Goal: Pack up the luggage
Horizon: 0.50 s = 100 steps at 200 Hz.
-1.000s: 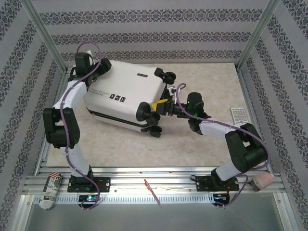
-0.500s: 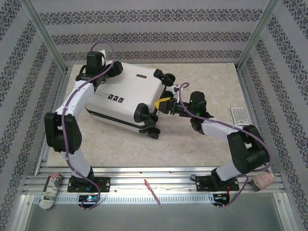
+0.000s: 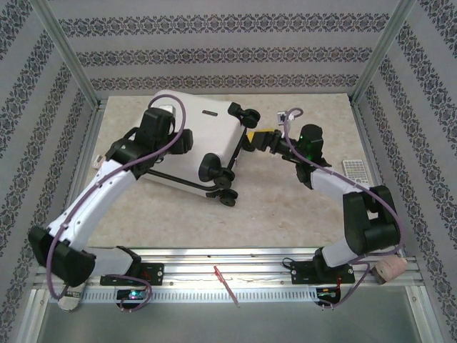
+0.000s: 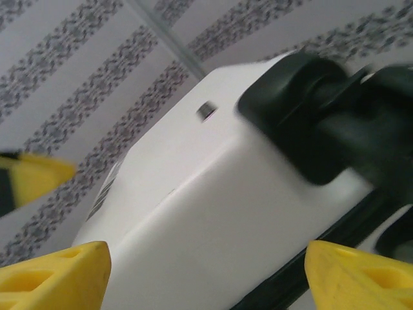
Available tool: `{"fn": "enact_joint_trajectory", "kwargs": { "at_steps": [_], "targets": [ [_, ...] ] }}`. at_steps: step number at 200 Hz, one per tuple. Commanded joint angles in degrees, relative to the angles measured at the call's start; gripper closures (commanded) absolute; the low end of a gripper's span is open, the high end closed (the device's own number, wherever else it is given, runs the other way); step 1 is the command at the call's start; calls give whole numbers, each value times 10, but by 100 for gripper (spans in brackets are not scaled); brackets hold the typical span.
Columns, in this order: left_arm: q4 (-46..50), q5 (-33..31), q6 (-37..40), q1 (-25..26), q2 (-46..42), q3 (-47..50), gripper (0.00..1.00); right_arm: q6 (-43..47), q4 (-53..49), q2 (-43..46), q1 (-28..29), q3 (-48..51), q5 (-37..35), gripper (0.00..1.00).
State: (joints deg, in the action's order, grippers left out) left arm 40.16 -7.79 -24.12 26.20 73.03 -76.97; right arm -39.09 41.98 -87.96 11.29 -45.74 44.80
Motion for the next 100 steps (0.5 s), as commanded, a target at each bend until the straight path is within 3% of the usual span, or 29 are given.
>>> {"fn": "enact_joint_trajectory", "kwargs": {
  "at_steps": [1,22,51,61,100],
  "targets": [
    [66,12,-71,21,-49,31,26,-30,-11,-43,-16,-45,-25,14],
    [66,60,-117,47,-78,64,26,-52,-28,-102,-25,-103,-18,8],
    [-35,130,-181,82,-109,143,25,-94,6,-186,-27,-162,-11,6],
    [-57,131,-194,96,-110,158,25,-110,30,-212,-26,-181,-5,2],
    [-160,156,-226,130,-74,191,23,-159,84,-276,-18,-226,6,4]
  ]
}}
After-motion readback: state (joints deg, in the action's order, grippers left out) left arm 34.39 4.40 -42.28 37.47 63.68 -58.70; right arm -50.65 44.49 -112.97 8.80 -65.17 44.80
